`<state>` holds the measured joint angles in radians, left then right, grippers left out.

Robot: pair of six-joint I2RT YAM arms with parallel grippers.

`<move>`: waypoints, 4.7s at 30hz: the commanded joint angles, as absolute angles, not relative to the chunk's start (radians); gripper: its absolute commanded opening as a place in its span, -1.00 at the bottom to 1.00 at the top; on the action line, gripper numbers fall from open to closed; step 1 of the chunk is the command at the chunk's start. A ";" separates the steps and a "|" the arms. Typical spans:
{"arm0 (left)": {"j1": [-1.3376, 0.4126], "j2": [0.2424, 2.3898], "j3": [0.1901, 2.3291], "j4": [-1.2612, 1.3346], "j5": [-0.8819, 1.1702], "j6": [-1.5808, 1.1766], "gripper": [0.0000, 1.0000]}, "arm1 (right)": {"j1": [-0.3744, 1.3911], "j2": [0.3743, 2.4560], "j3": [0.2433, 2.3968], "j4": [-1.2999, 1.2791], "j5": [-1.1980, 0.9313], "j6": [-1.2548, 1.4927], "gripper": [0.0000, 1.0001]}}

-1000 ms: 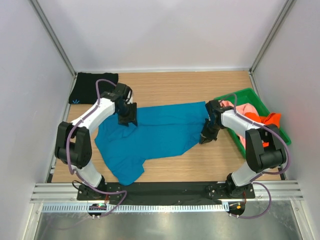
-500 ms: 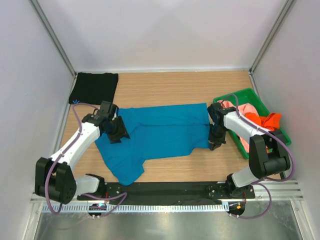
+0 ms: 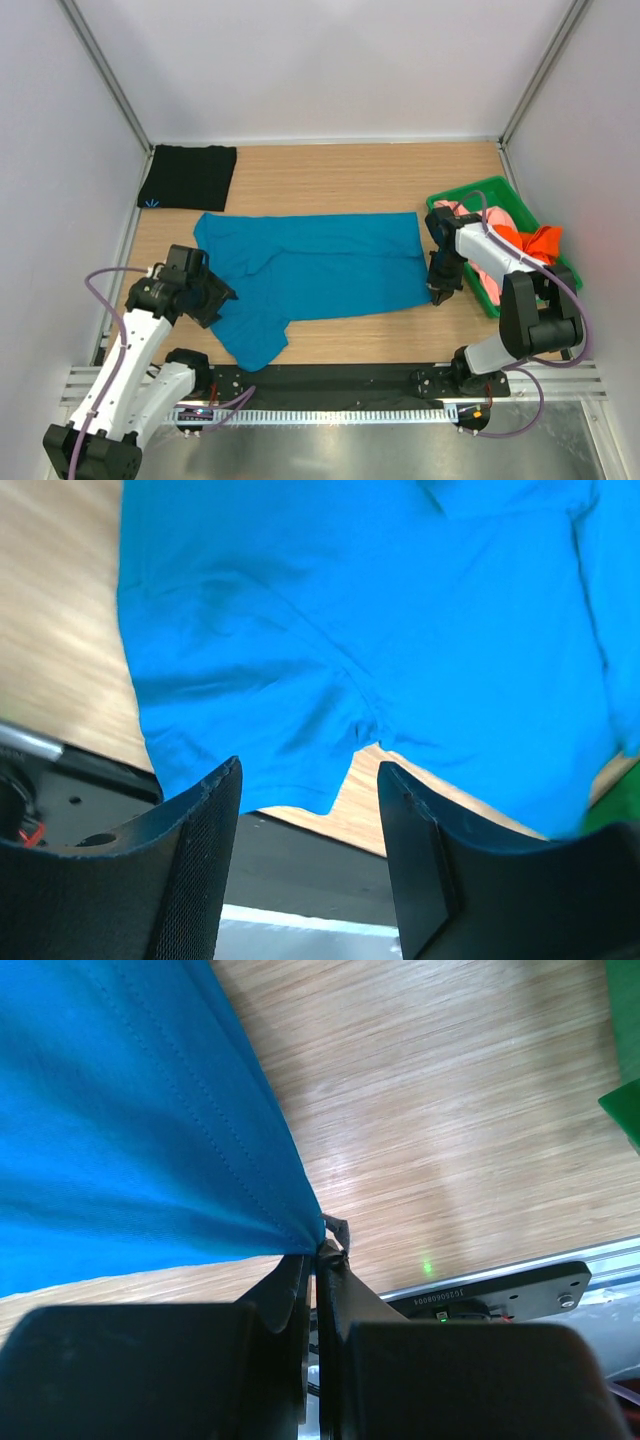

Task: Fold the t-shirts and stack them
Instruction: Fold the tshirt

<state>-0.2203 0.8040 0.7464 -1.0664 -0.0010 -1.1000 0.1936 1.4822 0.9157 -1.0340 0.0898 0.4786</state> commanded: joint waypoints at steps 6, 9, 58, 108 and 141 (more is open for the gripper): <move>-0.212 0.759 0.672 -1.200 -0.094 -1.428 0.06 | 0.176 1.477 0.927 -1.045 0.064 0.445 -0.97; -0.210 0.767 0.652 -1.238 -0.161 -1.473 0.02 | 0.176 1.471 0.927 -1.043 0.061 0.443 -0.97; -0.212 1.146 0.555 -1.049 -0.150 -1.437 -0.46 | 0.147 1.457 0.925 -1.031 0.049 0.449 -0.97; -0.210 1.193 1.229 -0.968 -0.311 -0.790 -0.99 | 0.117 1.565 1.106 -1.051 -0.196 0.370 -0.95; -0.160 1.500 1.368 -0.865 -0.195 -0.678 -0.99 | 0.015 1.927 1.404 -1.058 -0.235 0.322 -0.86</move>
<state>-0.1707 1.4876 1.3254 -0.9070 -0.2123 -0.6975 0.0216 1.9198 1.3514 -1.0519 -0.2131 0.3344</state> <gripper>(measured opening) 0.005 0.081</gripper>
